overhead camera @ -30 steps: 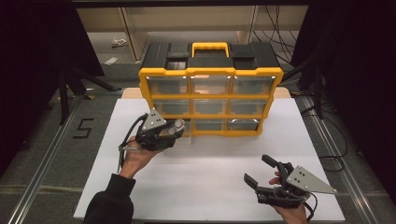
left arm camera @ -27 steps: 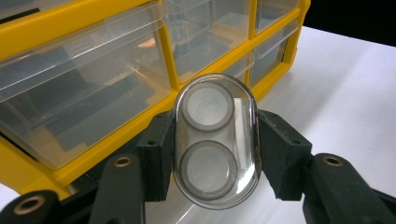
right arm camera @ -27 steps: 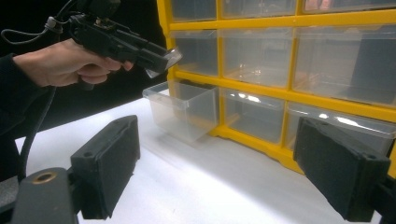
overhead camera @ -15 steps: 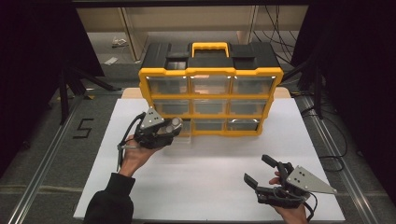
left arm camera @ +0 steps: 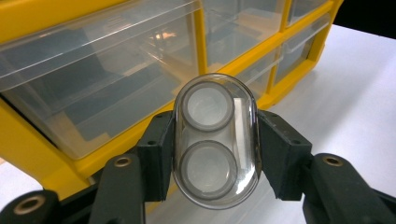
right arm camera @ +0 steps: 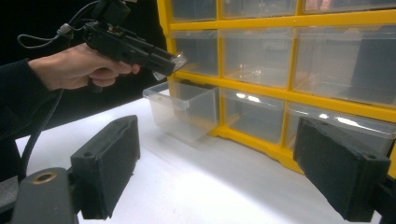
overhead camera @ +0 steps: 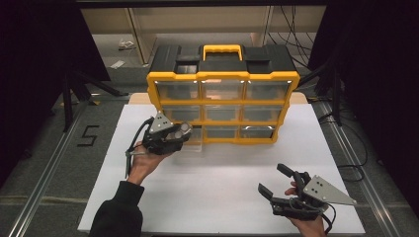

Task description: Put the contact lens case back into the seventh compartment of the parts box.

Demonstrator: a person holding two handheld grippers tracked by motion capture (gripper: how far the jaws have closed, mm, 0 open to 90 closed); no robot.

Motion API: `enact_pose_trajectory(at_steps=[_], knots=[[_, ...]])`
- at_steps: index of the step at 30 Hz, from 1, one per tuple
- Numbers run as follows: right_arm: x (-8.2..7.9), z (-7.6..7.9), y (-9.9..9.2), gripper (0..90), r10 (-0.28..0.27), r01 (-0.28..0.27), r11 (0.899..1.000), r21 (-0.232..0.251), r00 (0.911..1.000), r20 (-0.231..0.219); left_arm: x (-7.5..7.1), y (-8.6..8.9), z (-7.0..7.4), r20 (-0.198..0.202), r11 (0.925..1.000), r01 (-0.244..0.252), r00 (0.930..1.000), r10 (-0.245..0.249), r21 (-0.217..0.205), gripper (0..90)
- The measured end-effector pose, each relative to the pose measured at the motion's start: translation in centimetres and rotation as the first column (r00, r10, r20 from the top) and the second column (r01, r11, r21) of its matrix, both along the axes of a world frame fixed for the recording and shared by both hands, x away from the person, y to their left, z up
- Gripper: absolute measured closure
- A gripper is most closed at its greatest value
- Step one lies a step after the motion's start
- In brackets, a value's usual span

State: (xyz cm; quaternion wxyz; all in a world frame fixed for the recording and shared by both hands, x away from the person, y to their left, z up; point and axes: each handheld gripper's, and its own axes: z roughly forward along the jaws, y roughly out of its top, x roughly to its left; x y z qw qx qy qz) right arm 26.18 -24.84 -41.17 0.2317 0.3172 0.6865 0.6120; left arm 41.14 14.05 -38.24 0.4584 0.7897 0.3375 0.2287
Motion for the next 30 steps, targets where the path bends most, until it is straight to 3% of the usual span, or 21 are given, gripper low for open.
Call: enact_pose_trajectory(at_steps=[30], knots=[[0.1, 0.0, 0.0, 15.6, 0.000, 0.000, 1.000, -0.003, 1.0000, 0.002, 0.9, 0.2, -1.4, -0.040, 0.9992, -0.029, 0.9987, 0.030, 0.027, 49.1]])
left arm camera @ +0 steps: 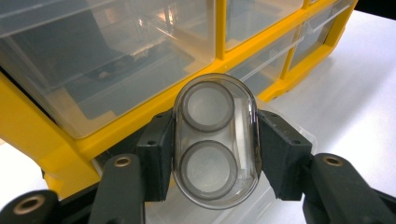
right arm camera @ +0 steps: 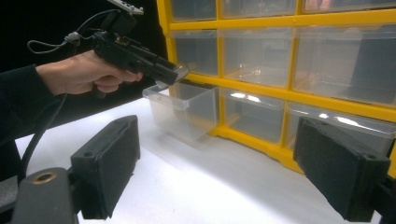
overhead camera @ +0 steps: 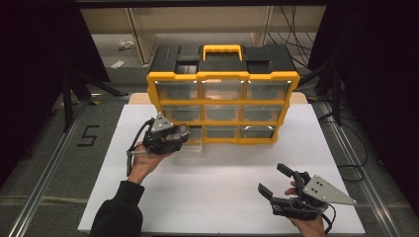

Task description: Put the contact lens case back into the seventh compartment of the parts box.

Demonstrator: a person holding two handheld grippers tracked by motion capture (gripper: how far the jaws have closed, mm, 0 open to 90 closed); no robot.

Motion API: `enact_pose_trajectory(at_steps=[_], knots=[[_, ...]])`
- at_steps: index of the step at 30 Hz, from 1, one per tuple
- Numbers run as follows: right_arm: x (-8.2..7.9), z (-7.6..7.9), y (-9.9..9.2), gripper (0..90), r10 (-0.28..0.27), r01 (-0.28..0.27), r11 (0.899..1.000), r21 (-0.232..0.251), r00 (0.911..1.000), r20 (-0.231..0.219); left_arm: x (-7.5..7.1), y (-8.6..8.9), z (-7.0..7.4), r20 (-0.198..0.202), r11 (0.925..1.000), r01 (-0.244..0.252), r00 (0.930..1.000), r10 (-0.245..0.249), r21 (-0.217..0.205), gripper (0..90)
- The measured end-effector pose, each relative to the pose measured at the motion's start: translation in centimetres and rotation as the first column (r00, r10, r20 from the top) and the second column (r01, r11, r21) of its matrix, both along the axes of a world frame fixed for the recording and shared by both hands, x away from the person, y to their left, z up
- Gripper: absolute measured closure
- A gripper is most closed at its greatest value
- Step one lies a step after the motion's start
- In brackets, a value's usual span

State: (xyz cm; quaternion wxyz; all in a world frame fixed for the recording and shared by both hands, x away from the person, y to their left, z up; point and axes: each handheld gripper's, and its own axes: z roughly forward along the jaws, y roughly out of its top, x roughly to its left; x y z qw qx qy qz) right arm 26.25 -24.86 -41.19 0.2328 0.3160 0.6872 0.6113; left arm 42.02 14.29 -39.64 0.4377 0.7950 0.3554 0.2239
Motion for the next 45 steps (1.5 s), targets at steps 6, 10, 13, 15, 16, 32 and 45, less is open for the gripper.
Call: enact_pose_trajectory(at_steps=[6, 10, 13, 15, 16, 32, 45], knots=[[0.0, 0.0, 0.0, 15.6, 0.000, 0.000, 1.000, 0.000, 1.0000, -0.004, 0.1, 0.0, -0.2, -0.007, 1.0000, -0.003, 1.0000, 0.003, 0.006, 49.0], [0.0, 0.0, 0.0, 15.6, 0.000, 0.000, 1.000, 0.001, 1.0000, -0.004, 0.2, 0.0, -0.4, -0.011, 0.9999, -0.004, 0.9999, 0.004, 0.013, 49.0], [0.0, 0.0, 0.0, 15.6, 0.001, -0.001, 1.000, -0.002, 1.0000, -0.005, 0.2, 0.0, -0.5, -0.015, 0.9996, -0.006, 0.9999, 0.007, 0.028, 49.0], [-0.1, 0.0, 0.0, 15.6, 0.001, -0.001, 1.000, -0.002, 1.0000, -0.006, 0.3, -0.1, -0.6, -0.026, 0.9996, -0.005, 0.9996, 0.006, 0.026, 48.9], [-0.1, 0.0, 0.0, 15.6, 0.001, -0.001, 1.000, -0.002, 1.0000, -0.005, 0.3, -0.1, -0.6, -0.028, 0.9995, -0.002, 0.9996, 0.003, 0.033, 48.9], [-0.1, 0.0, 0.0, 15.7, 0.003, -0.003, 1.000, -0.002, 1.0000, -0.006, 0.3, 0.1, -0.4, -0.034, 0.9999, -0.011, 0.9994, 0.011, -0.010, 39.0], [-0.1, 0.0, 0.0, 15.7, 0.002, -0.002, 1.000, 0.001, 1.0000, -0.004, -0.4, 0.0, 0.6, -0.028, 0.9952, 0.004, 0.9996, -0.007, -0.098, 21.4]])
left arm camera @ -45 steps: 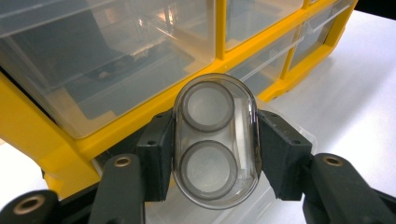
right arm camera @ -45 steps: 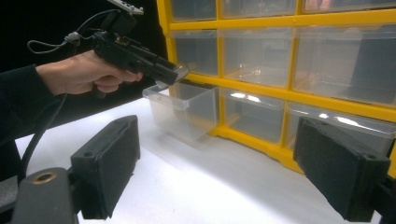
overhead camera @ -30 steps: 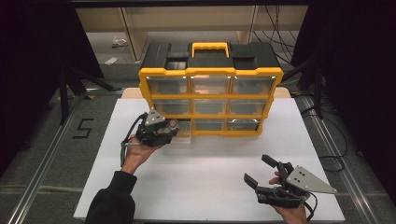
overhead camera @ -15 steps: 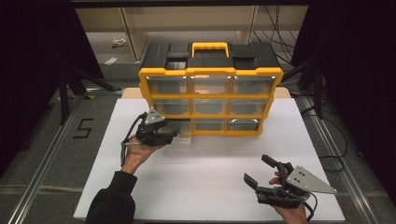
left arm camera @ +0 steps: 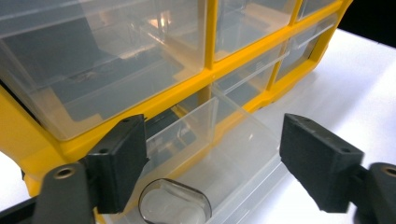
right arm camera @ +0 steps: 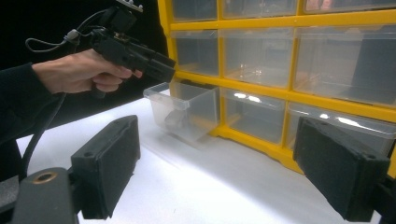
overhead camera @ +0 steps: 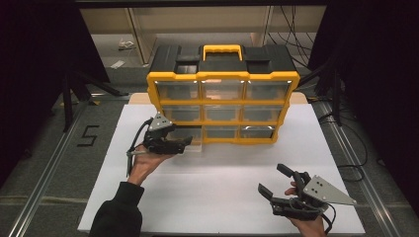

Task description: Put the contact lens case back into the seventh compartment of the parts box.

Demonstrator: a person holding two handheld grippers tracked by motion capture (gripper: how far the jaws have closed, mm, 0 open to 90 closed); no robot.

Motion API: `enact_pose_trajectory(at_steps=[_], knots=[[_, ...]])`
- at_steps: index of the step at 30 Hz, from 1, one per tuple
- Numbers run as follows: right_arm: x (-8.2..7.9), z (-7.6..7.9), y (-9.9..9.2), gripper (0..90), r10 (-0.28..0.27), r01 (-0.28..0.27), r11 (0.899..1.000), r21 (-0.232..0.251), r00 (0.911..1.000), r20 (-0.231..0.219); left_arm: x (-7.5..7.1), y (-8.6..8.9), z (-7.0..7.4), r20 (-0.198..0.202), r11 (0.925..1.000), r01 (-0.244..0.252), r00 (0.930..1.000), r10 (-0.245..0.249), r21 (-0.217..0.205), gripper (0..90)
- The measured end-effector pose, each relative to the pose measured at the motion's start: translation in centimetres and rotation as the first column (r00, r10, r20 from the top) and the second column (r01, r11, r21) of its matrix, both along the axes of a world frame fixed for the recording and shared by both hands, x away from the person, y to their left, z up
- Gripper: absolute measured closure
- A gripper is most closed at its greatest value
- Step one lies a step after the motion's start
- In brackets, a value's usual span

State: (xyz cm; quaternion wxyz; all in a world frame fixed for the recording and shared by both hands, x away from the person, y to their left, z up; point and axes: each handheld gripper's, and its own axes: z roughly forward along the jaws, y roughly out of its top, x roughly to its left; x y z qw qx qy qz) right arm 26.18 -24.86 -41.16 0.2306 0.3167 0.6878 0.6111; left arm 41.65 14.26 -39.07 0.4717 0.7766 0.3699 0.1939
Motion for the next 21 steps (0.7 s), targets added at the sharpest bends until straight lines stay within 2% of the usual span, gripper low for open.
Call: enact_pose_trajectory(at_steps=[6, 12, 21], knots=[[0.0, 0.0, 0.0, 15.7, 0.000, 0.000, 1.000, 0.002, 1.0000, 0.001, -0.5, 0.2, 0.7, 0.000, 0.9969, 0.022, 0.9998, -0.022, -0.075, 18.7], [0.0, 0.0, 0.0, 15.7, 0.000, 0.000, 1.000, 0.005, 1.0000, 0.003, -1.3, 0.0, 1.3, 0.022, 0.9959, 0.033, 0.9993, -0.031, -0.084, 18.7], [0.0, 0.0, -0.1, 15.6, 0.000, 0.000, 1.000, -0.001, 1.0000, 0.003, -1.7, 0.0, 1.5, 0.021, 0.9937, 0.046, 0.9988, -0.044, -0.102, 18.7]])
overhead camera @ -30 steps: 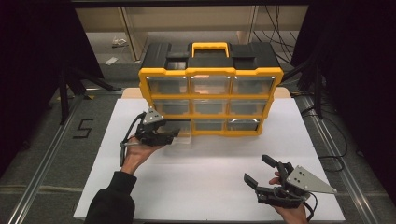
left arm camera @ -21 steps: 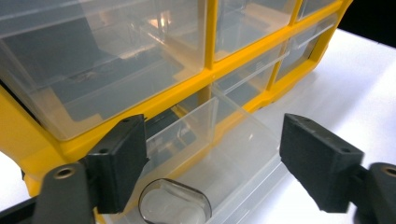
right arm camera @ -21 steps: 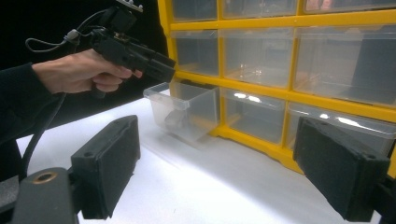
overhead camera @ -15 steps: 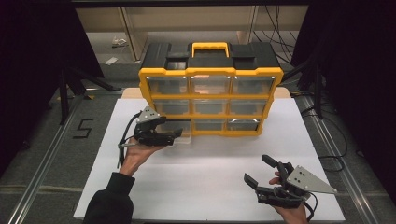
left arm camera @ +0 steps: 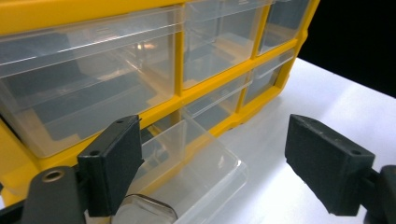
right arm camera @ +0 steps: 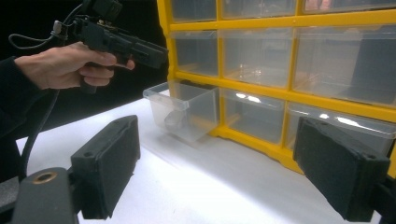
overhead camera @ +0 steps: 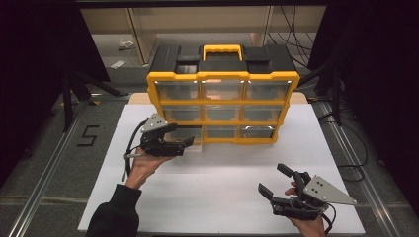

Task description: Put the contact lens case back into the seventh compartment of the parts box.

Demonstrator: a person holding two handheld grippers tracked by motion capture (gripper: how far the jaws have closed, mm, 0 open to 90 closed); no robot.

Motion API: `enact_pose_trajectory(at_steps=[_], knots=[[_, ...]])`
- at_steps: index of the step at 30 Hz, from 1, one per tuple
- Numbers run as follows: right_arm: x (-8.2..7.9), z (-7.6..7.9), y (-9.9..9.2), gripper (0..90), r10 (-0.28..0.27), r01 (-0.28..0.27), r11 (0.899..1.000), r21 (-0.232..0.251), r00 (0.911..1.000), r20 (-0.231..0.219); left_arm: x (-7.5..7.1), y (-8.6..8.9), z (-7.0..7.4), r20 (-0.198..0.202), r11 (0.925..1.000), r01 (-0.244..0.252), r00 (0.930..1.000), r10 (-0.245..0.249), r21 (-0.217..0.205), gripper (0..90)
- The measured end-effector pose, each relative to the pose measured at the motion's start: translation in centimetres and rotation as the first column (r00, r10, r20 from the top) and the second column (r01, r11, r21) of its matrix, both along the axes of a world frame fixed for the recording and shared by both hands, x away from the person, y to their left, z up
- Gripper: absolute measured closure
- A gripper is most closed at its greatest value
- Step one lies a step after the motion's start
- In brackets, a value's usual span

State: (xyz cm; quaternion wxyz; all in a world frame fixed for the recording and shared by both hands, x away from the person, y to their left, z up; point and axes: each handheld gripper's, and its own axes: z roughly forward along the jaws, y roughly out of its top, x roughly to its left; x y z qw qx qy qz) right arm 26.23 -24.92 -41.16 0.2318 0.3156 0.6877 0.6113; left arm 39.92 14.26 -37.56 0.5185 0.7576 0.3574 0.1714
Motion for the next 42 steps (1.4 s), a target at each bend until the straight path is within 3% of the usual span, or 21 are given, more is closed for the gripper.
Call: enact_pose_trajectory(at_steps=[6, 14, 30, 33, 42], knots=[[0.0, 0.0, 0.0, 15.6, -0.001, 0.001, 1.000, 0.003, 1.0000, 0.003, -0.7, -0.2, 0.1, 0.005, 0.9999, 0.015, 0.9999, -0.015, -0.002, 18.4], [0.0, 0.0, 0.0, 15.6, -0.001, 0.001, 1.000, 0.003, 1.0000, -0.002, -1.7, -0.4, -0.8, 0.002, 0.9997, 0.022, 0.9998, -0.022, -0.014, 17.3], [0.0, 0.0, 0.1, 15.6, -0.001, 0.001, 1.000, 0.004, 1.0000, -0.001, -3.7, -0.3, -2.2, 0.021, 0.9898, 0.059, 0.9982, -0.057, -0.130, 15.7], [0.1, 0.0, 0.1, 15.6, -0.001, 0.001, 1.000, 0.004, 1.0000, 0.001, -4.1, -0.4, -2.4, 0.044, 0.9899, 0.060, 0.9975, -0.054, -0.129, 15.7], [0.0, 0.0, 0.1, 15.6, -0.001, 0.001, 1.000, 0.000, 1.0000, -0.004, -4.9, -0.6, -3.1, 0.048, 0.9907, 0.072, 0.9966, -0.067, -0.115, 15.8]])
